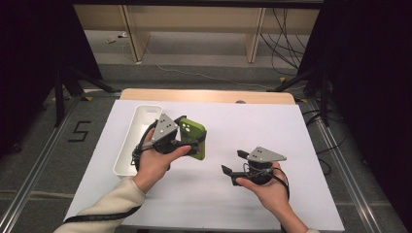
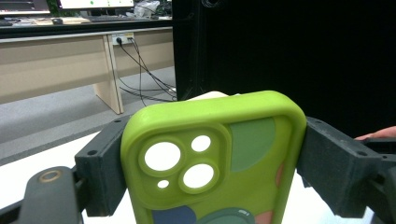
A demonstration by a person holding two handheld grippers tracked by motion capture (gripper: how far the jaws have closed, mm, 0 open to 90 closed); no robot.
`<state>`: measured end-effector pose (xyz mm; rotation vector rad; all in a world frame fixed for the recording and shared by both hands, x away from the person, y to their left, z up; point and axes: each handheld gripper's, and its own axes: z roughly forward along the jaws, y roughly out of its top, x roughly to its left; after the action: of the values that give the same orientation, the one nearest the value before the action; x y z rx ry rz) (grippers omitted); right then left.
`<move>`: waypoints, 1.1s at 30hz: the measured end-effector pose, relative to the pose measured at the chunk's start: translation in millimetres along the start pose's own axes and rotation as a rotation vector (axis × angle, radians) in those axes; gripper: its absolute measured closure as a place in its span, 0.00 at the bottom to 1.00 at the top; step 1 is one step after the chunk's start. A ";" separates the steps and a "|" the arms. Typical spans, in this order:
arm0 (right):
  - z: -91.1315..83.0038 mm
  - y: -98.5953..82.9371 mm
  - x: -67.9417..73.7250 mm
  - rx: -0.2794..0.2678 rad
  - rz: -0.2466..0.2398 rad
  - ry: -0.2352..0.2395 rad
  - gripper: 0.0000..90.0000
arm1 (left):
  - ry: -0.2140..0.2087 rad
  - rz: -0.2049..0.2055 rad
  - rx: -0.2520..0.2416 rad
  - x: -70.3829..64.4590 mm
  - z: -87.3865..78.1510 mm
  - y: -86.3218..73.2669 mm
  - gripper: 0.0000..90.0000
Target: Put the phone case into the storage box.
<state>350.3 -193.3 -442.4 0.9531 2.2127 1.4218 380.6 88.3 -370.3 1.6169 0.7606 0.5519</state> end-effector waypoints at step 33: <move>-13.0 -5.5 -8.8 -0.014 0.014 -0.023 0.21 | 0.062 0.003 -0.017 21.6 -10.9 9.7 0.19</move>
<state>346.9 -209.5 -442.2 0.9765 2.1809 1.4243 389.0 110.8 -360.1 1.5913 0.7976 0.6112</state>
